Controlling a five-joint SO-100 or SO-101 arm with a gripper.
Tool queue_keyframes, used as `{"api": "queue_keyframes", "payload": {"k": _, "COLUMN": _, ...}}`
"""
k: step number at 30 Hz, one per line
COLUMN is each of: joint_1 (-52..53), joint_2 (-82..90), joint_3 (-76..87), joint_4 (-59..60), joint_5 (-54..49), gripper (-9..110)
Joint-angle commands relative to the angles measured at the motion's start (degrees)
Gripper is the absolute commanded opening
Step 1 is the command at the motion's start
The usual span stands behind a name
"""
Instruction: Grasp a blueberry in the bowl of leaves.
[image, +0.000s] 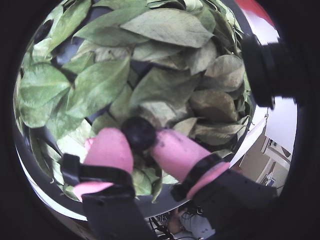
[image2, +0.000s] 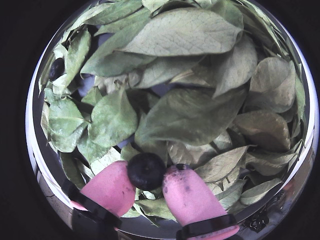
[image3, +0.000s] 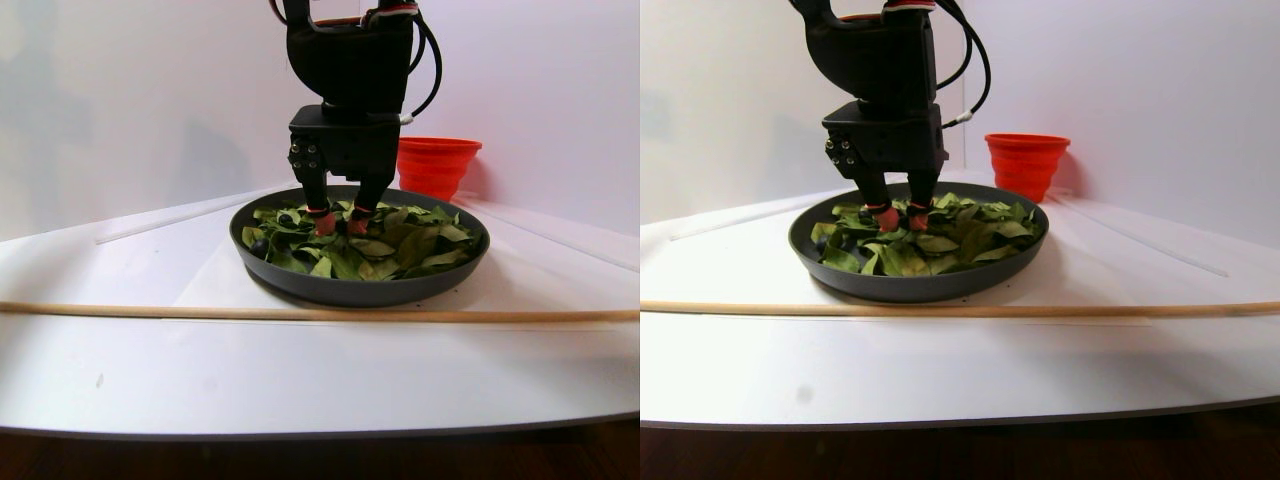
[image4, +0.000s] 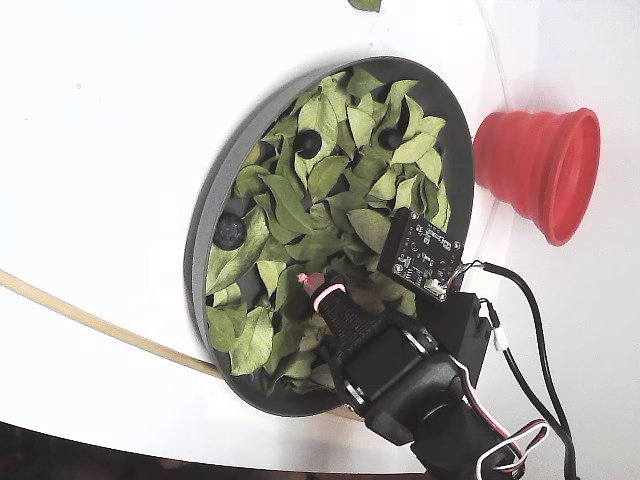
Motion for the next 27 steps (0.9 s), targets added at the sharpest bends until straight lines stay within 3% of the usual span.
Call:
{"api": "queue_keyframes", "payload": {"k": 1, "joint_1": 1.3, "joint_2": 5.7, "joint_3": 0.1, "joint_4": 0.1, "joint_5": -0.7, "gripper": 9}}
{"api": "queue_keyframes", "payload": {"k": 27, "joint_1": 4.3, "joint_2": 11.3, "joint_3": -0.5, "joint_4": 0.9, "joint_5": -2.8, "gripper": 9}}
